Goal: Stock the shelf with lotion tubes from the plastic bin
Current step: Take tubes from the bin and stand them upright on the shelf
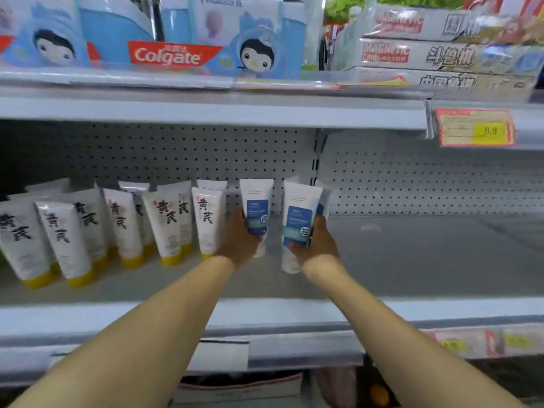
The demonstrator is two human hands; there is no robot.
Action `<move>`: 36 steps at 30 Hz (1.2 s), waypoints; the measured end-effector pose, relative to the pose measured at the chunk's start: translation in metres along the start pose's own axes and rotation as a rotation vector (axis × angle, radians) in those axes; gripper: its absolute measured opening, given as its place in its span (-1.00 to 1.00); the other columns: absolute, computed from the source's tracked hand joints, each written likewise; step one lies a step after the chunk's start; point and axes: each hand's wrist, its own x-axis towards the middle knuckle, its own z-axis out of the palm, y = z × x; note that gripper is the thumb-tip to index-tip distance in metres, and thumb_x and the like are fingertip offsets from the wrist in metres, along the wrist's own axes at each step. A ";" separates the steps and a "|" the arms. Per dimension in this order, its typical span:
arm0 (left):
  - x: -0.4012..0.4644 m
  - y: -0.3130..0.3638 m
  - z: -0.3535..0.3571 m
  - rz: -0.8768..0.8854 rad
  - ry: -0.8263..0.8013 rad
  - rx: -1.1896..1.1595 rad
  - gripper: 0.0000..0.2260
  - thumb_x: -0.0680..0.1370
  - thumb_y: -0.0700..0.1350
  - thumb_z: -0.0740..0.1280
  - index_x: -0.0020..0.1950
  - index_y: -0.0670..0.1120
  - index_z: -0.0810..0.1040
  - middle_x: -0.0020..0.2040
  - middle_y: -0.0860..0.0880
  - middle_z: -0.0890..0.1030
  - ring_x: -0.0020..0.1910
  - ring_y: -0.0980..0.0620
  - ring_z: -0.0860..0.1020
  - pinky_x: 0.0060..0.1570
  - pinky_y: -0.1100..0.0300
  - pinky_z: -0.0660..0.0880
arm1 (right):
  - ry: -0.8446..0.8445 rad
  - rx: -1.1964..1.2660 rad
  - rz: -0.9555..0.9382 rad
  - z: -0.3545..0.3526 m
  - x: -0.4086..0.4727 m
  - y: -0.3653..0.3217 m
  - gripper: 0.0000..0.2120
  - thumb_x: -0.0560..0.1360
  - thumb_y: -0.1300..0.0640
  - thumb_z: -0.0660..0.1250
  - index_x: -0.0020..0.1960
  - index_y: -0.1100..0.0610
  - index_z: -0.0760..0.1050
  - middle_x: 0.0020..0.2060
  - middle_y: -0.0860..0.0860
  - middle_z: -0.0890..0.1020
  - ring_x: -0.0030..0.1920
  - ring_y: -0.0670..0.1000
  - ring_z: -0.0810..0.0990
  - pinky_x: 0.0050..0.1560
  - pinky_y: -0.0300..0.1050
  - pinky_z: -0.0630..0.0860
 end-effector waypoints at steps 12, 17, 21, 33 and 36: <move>0.041 -0.003 0.025 -0.110 0.018 0.041 -0.60 0.45 -0.22 0.39 0.23 -0.13 0.33 0.05 -0.13 0.55 0.06 -0.13 0.54 0.09 0.01 0.48 | 0.000 0.150 0.056 0.009 0.017 0.005 -0.47 0.51 0.24 0.31 0.40 0.12 0.17 0.26 0.10 0.49 0.20 0.12 0.51 0.21 0.01 0.47; 0.043 -0.009 0.027 -0.110 0.000 0.021 -0.56 0.43 -0.29 0.39 0.23 -0.15 0.30 0.13 -0.20 0.54 0.12 -0.19 0.53 0.18 -0.12 0.47 | 0.058 0.151 0.077 0.000 0.013 0.012 -0.68 0.49 0.26 0.32 0.17 0.14 0.27 0.17 0.09 0.53 0.03 0.06 0.53 -0.06 -0.14 0.43; 0.035 -0.008 0.020 -0.182 -0.007 0.056 -0.53 0.41 -0.29 0.40 0.24 -0.17 0.29 0.12 -0.23 0.53 0.12 -0.21 0.53 0.15 -0.09 0.49 | 0.119 0.117 0.100 -0.012 0.010 0.020 -0.72 0.50 0.28 0.30 0.01 0.09 0.20 0.08 0.08 0.54 -0.09 0.01 0.47 -0.11 -0.18 0.36; -0.016 -0.004 -0.010 -0.152 -0.169 0.370 -0.43 0.43 -0.15 0.42 0.37 -0.14 0.27 0.30 -0.16 0.46 0.27 -0.15 0.44 0.21 0.06 0.43 | 0.183 0.065 0.130 -0.008 0.017 0.030 -0.75 0.49 0.29 0.27 0.02 0.14 0.21 0.11 0.22 0.53 0.07 0.21 0.55 -0.09 -0.09 0.37; -0.024 0.000 -0.016 -0.155 -0.171 0.375 -0.45 0.45 -0.16 0.41 0.38 -0.12 0.28 0.33 -0.13 0.45 0.28 -0.13 0.45 0.20 0.09 0.42 | 0.181 0.006 0.195 -0.007 0.016 0.030 -0.74 0.47 0.30 0.28 0.10 0.22 0.27 0.14 0.24 0.49 0.11 0.23 0.53 -0.08 -0.08 0.39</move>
